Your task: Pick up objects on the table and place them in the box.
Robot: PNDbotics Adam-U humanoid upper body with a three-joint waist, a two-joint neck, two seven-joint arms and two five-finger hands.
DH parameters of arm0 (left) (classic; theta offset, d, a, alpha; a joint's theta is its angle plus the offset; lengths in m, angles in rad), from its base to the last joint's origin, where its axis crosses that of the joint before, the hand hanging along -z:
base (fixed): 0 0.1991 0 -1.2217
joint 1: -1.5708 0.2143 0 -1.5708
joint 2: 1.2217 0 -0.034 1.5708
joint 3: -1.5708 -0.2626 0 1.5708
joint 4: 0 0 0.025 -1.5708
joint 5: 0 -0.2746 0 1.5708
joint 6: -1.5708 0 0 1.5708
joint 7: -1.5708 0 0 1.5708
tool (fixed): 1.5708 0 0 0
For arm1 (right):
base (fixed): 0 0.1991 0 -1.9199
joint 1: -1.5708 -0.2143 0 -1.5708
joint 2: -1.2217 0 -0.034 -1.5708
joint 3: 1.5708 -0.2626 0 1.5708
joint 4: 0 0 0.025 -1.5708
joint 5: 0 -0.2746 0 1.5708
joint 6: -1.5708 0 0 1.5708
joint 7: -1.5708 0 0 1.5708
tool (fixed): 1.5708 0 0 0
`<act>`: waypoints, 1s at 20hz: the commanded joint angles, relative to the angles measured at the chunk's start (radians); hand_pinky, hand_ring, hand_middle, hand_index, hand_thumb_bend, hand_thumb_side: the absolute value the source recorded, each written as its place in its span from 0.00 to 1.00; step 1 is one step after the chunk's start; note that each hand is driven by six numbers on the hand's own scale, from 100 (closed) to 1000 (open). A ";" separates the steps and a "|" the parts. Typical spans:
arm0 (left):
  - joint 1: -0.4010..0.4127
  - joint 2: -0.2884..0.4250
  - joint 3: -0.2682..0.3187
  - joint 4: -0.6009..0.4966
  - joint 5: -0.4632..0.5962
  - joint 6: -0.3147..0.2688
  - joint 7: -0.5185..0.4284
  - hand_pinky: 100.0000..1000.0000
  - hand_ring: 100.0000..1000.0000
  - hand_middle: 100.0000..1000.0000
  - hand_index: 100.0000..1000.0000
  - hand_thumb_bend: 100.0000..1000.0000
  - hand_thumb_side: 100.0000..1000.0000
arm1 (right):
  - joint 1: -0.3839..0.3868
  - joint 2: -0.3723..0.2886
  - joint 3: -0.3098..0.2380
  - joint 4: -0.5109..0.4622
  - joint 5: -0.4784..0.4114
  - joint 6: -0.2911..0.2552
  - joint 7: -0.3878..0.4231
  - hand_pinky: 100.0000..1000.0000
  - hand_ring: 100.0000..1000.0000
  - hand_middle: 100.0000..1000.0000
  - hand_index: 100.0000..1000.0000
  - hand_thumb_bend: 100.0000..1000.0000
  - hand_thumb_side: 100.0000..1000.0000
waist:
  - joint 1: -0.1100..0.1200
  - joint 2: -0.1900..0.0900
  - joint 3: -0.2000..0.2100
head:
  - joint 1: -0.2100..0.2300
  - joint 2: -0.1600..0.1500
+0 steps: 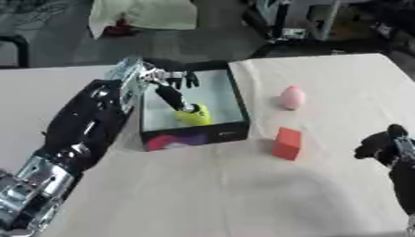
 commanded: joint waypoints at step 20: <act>-0.009 0.213 0.201 0.156 -0.144 0.147 -0.092 0.70 0.63 0.65 0.80 0.13 0.30 | 0.003 -0.002 -0.009 -0.009 0.003 0.001 -0.004 0.48 0.48 0.44 0.35 0.00 0.80 | -0.017 -0.012 0.017 | -0.020 -0.002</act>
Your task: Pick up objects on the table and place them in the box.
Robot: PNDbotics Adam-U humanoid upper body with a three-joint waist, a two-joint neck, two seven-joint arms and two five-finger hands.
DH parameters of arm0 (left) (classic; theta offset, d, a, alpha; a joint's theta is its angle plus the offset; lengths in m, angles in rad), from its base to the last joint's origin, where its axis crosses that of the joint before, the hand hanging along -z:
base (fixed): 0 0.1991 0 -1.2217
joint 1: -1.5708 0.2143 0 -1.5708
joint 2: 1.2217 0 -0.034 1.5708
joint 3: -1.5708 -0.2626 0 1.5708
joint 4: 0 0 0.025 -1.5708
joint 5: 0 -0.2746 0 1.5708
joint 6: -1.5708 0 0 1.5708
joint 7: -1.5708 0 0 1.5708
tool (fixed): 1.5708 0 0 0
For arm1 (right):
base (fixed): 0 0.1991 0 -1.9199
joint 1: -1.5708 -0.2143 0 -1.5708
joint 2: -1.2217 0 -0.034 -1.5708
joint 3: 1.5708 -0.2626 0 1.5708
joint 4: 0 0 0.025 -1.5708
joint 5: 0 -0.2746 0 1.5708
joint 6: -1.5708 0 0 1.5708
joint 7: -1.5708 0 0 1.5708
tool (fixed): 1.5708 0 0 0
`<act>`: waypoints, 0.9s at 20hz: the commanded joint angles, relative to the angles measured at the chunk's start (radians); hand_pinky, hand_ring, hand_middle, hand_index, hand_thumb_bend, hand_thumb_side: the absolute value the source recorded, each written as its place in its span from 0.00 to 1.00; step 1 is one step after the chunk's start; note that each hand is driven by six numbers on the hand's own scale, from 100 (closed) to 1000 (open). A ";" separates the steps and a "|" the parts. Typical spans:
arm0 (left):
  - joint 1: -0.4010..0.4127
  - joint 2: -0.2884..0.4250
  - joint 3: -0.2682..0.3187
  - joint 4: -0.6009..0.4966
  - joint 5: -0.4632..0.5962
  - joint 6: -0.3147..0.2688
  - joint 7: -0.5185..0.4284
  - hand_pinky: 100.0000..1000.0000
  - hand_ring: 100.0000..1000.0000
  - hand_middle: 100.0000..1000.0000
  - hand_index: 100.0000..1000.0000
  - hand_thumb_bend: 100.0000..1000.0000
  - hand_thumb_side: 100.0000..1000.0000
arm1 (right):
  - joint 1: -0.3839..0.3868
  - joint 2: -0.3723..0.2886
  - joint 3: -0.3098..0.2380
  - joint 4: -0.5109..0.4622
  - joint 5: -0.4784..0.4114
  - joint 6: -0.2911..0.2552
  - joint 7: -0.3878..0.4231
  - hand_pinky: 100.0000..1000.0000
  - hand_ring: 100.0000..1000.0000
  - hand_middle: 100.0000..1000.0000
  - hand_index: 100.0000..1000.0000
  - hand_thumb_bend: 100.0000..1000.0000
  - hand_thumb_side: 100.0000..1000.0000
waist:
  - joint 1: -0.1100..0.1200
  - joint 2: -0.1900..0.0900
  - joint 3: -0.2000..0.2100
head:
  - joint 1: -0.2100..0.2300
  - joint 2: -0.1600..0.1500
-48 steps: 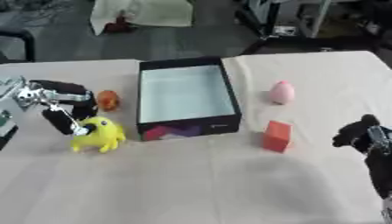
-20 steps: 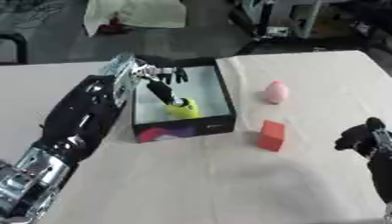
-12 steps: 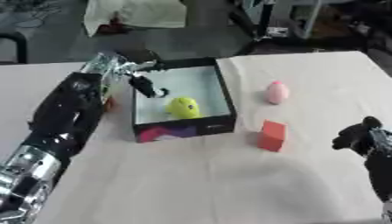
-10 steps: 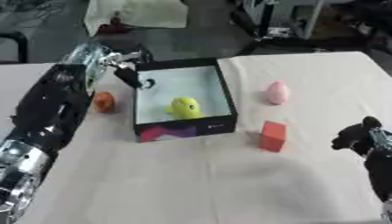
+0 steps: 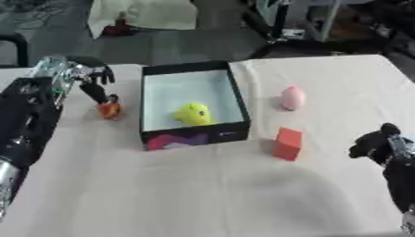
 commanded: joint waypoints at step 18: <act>0.013 0.010 0.020 -0.011 -0.129 0.039 0.294 0.40 0.23 0.21 0.39 0.12 0.01 | -0.004 -0.002 -0.005 -0.010 0.003 -0.001 -0.002 0.48 0.48 0.44 0.35 0.00 0.80 | -0.016 -0.013 0.000 | -0.005 -0.002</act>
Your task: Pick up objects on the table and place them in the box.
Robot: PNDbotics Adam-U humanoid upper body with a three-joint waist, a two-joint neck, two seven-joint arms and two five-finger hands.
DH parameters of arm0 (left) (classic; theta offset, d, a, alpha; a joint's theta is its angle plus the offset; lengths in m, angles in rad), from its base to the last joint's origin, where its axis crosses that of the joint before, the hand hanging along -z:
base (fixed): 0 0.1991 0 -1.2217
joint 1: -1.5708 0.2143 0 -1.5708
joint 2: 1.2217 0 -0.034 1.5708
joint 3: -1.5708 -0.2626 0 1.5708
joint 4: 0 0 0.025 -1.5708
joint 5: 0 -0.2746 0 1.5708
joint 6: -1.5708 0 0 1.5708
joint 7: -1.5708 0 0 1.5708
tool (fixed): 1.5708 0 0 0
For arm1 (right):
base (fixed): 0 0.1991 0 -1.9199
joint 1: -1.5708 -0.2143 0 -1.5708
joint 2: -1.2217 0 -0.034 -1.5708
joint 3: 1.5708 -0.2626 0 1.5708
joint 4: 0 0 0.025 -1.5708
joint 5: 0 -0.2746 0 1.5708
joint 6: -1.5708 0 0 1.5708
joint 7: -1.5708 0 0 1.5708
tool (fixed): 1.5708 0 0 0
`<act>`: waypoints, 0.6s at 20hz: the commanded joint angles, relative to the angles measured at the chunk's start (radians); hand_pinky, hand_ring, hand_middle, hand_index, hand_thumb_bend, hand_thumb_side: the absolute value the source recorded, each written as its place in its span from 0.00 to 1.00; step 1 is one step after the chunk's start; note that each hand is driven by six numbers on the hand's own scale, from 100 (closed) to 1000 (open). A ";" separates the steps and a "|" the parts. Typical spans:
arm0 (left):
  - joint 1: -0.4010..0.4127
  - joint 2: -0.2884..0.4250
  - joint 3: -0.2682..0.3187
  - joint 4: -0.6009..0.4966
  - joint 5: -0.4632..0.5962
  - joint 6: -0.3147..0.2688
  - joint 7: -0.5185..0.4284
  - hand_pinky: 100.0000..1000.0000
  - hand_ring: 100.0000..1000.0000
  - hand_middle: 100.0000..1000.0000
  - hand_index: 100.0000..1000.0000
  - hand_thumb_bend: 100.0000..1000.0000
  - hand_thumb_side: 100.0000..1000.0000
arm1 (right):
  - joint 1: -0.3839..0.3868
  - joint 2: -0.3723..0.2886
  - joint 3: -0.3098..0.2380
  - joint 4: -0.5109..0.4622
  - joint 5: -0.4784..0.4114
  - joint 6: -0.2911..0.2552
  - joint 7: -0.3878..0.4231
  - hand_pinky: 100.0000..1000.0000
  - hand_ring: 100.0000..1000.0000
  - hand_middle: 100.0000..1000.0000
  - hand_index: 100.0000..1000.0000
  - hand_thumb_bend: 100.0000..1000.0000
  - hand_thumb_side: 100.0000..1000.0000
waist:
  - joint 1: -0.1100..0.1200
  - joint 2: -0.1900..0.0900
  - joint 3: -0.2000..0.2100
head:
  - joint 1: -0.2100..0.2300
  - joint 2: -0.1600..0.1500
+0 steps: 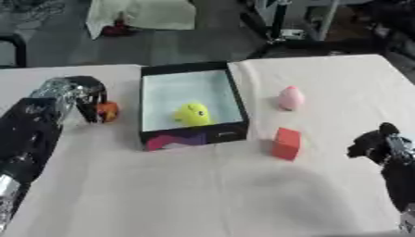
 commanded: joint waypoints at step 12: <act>-0.135 -0.016 -0.028 -0.225 0.193 -0.077 0.145 0.42 0.23 0.21 0.40 0.00 0.02 | -0.002 -0.010 -0.002 -0.009 0.002 -0.001 0.001 0.48 0.48 0.44 0.35 0.00 0.80 | -0.012 -0.018 -0.005 | 0.007 -0.002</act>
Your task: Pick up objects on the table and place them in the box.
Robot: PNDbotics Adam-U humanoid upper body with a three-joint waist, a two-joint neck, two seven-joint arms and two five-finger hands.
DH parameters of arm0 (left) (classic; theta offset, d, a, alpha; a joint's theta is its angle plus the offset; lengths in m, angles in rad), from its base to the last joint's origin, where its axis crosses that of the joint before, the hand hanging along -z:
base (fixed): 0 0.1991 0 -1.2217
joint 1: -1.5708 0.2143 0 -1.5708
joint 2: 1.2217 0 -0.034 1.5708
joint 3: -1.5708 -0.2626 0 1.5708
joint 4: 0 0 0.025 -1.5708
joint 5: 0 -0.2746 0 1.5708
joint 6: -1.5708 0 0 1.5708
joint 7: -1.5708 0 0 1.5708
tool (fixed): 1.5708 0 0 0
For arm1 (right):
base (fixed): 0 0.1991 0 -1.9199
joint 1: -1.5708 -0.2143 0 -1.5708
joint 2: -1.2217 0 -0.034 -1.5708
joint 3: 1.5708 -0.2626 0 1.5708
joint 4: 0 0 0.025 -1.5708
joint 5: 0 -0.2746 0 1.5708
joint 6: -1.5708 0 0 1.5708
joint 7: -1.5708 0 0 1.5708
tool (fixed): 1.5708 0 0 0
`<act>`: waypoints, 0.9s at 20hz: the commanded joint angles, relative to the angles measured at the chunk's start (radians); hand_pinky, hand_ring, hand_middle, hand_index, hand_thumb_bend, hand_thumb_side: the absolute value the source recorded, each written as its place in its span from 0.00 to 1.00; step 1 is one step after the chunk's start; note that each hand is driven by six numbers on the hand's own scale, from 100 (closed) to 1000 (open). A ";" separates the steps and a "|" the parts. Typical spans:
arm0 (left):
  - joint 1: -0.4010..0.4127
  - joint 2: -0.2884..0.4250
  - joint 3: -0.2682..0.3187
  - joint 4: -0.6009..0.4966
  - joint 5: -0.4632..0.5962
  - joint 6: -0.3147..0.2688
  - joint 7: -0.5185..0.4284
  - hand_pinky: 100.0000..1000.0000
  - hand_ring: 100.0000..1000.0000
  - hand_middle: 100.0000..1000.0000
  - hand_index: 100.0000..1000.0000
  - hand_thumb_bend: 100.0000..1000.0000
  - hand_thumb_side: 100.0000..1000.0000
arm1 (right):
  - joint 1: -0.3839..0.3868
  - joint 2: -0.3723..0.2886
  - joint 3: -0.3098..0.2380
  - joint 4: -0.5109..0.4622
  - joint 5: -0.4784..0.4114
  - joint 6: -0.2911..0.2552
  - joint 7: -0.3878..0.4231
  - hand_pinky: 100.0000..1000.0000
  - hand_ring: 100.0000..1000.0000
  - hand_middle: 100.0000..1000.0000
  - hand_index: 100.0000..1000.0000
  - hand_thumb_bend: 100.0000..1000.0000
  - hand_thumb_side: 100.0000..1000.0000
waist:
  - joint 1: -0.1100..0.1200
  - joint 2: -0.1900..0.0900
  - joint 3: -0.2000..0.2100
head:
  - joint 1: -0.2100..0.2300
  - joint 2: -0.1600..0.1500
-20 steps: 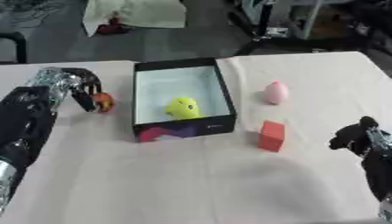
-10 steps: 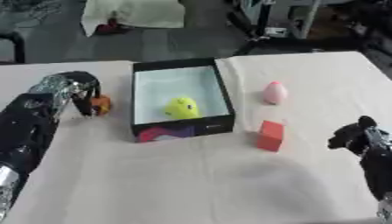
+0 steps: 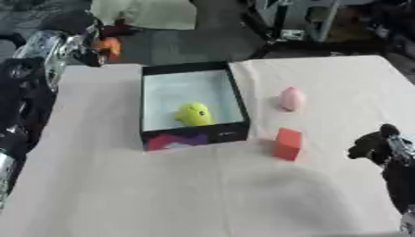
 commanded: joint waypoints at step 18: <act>0.028 -0.112 -0.116 -0.004 0.036 -0.163 -0.197 0.67 0.64 0.71 0.85 0.21 0.69 | -0.012 -0.008 -0.003 -0.008 0.001 -0.001 0.001 0.48 0.48 0.44 0.35 0.00 0.80 | -0.011 -0.014 -0.004 | -0.002 -0.002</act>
